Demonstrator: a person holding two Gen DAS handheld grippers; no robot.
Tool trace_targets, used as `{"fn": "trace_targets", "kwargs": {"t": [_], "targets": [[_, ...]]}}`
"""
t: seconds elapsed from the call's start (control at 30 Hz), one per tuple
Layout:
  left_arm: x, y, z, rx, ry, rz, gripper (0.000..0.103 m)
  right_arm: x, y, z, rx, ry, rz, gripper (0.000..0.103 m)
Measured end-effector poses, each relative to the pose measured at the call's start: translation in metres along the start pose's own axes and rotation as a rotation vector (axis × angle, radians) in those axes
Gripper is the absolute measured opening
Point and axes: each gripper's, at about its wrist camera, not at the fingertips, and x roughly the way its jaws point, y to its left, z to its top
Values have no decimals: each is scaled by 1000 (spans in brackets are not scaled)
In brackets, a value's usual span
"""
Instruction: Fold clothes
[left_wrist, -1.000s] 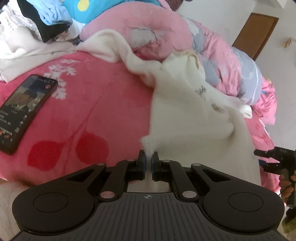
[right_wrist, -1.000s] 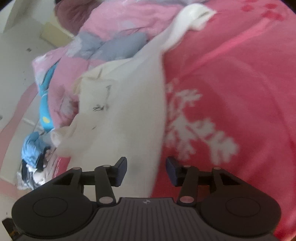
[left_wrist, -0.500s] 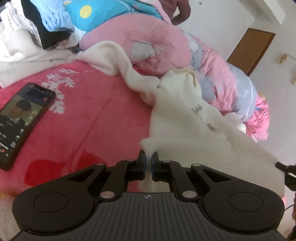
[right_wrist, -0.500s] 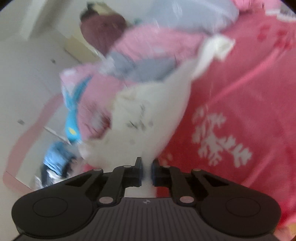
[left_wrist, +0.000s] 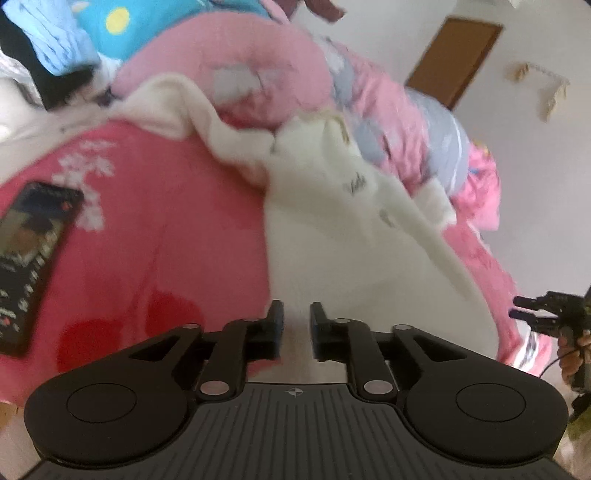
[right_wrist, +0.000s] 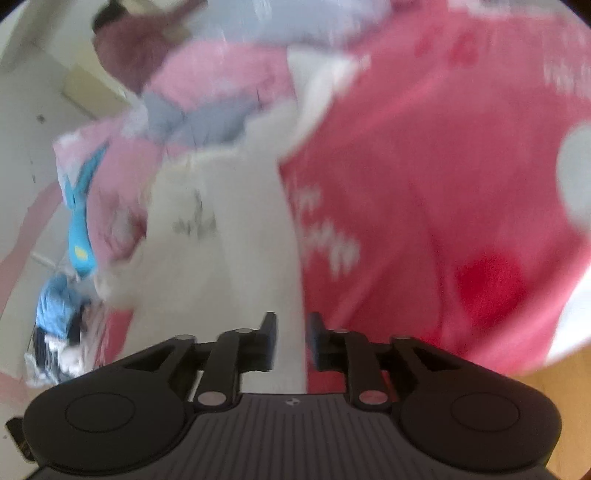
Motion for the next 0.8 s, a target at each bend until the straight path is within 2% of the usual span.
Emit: {"fn": "trace_targets", "kwargs": {"t": [0.03, 0.17, 0.27, 0.37, 0.47, 0.6, 0.67, 0.8], "targets": [[1, 1, 3, -9, -9, 2, 37, -5, 1, 8, -12, -33, -1, 45], [5, 7, 16, -47, -41, 10, 42, 5, 3, 36, -29, -67, 11, 47], [24, 11, 26, -96, -21, 20, 51, 30, 2, 50, -31, -49, 19, 52], [47, 20, 47, -189, -3, 12, 57, 60, 2, 67, -23, -18, 33, 58], [70, 30, 70, -280, 11, -4, 69, 94, 6, 86, -18, 25, 66, 63], [112, 41, 96, -378, 32, 50, 70, 143, 11, 119, -8, 60, 76, 71], [132, 45, 105, -408, 50, 87, 70, 166, 14, 134, -5, 67, 55, 72], [155, 48, 111, -450, 50, 71, 70, 213, 23, 156, -38, 113, 13, 73]]}}
